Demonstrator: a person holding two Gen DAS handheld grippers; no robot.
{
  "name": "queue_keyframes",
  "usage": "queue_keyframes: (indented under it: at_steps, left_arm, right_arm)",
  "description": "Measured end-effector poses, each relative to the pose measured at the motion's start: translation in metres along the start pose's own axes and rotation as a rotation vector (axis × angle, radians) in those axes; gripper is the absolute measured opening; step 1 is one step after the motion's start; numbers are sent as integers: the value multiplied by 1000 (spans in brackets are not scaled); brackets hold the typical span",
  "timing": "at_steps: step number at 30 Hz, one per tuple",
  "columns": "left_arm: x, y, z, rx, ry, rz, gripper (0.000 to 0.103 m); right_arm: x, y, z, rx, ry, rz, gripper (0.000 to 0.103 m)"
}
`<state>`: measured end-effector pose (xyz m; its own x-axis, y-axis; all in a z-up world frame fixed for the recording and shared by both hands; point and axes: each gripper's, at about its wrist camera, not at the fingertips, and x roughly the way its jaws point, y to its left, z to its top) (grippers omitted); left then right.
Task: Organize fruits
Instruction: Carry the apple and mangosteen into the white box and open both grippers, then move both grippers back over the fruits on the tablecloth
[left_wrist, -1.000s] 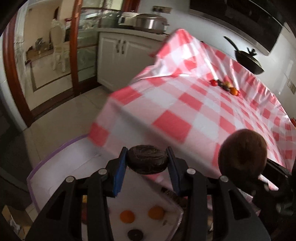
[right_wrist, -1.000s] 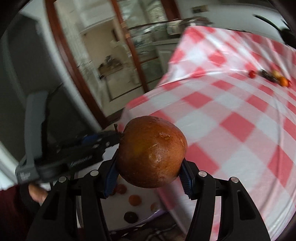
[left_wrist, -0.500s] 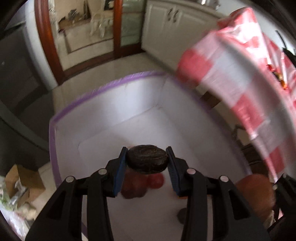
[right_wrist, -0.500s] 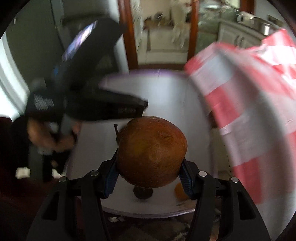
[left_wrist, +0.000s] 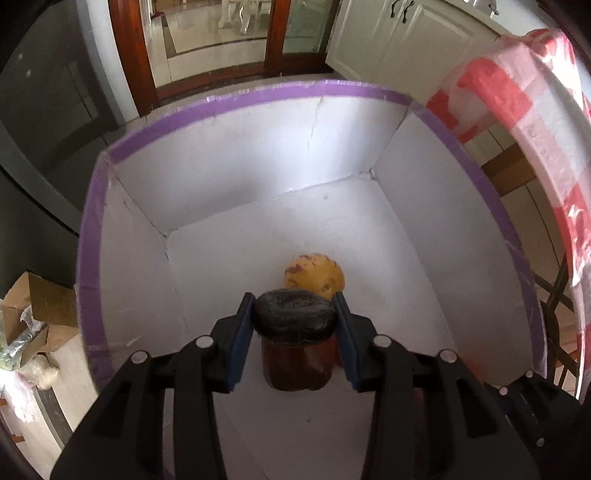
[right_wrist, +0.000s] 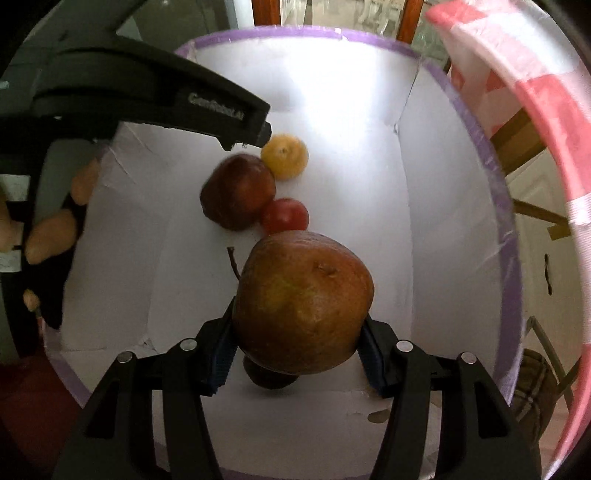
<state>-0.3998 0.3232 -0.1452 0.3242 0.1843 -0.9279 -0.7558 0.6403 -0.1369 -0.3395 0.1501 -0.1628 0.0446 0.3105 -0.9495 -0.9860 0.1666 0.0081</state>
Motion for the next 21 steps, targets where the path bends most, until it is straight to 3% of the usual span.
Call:
queue_keyframes:
  at_steps: [3, 8, 10, 13, 21]
  left_arm:
    - [2, -1, -1, 5, 10, -1, 49]
    - [0, -2, 0, -5, 8, -4, 76]
    - [1, -1, 1, -8, 12, -26, 79]
    - [0, 0, 2, -13, 13, -39, 81]
    - [-8, 2, 5, -24, -23, -107, 91]
  right_arm:
    - [7, -4, 4, 14, 23, 2, 57]
    - [10, -9, 10, 26, 29, 12, 57]
    - [7, -11, 12, 30, 23, 19, 61]
    - [7, -9, 14, 42, 2, 38, 76]
    - [-13, -17, 12, 69, -87, 53, 80]
